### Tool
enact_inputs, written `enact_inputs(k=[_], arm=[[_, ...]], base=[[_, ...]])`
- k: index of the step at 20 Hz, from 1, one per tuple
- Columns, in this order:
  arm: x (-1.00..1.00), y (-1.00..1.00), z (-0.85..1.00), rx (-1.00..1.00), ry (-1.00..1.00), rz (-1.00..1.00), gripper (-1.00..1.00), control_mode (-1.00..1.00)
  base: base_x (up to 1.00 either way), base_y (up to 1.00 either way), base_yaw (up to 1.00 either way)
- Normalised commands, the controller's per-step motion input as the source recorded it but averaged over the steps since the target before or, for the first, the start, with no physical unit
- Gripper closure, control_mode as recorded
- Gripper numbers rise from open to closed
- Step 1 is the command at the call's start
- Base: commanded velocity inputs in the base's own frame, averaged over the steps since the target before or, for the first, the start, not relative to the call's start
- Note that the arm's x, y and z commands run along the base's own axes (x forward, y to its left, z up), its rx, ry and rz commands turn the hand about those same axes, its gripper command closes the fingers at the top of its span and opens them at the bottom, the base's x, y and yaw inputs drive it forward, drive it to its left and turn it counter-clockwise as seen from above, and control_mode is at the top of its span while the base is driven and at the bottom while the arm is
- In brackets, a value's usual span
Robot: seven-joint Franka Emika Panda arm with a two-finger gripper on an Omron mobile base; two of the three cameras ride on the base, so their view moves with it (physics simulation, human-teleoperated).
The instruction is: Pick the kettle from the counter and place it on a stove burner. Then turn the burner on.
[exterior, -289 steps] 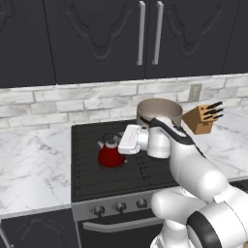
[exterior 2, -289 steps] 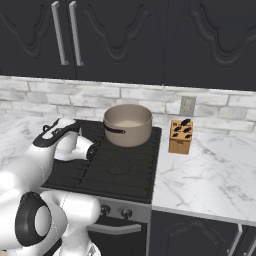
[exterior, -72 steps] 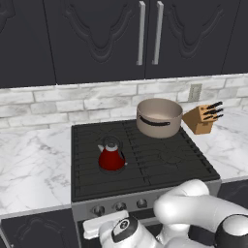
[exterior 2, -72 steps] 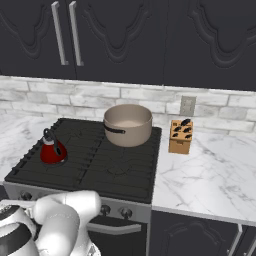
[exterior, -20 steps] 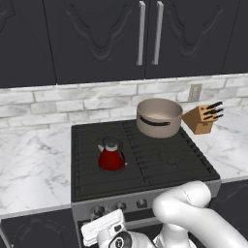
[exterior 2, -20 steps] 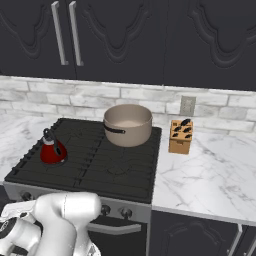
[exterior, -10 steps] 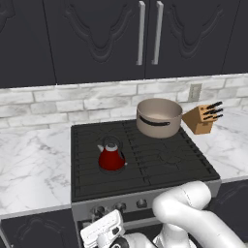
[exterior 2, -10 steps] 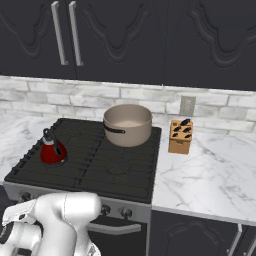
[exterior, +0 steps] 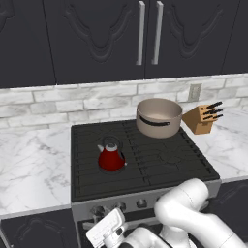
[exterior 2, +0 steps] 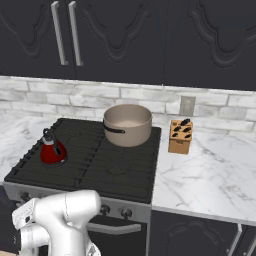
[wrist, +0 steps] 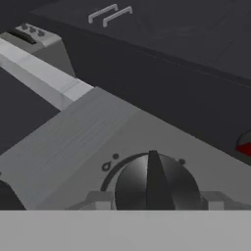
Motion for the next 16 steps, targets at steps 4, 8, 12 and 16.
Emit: enact_inputs(k=[4,8,12,16], arm=[[-0.31,0.51,-0.04,-0.22,0.00,0.67,1.00,-1.00],[-0.29,0.54,0.00,-0.19,0.00,0.64,1.00,-1.00],[-0.27,0.58,0.00,-0.15,0.02,0.62,1.00,-1.00],[-0.20,0.56,0.00,-0.13,0.06,0.61,1.00,-1.00]], base=[[0.00,0.00,0.00],[0.00,0.00,0.00],[0.00,0.00,0.00],[0.00,0.00,0.00]])
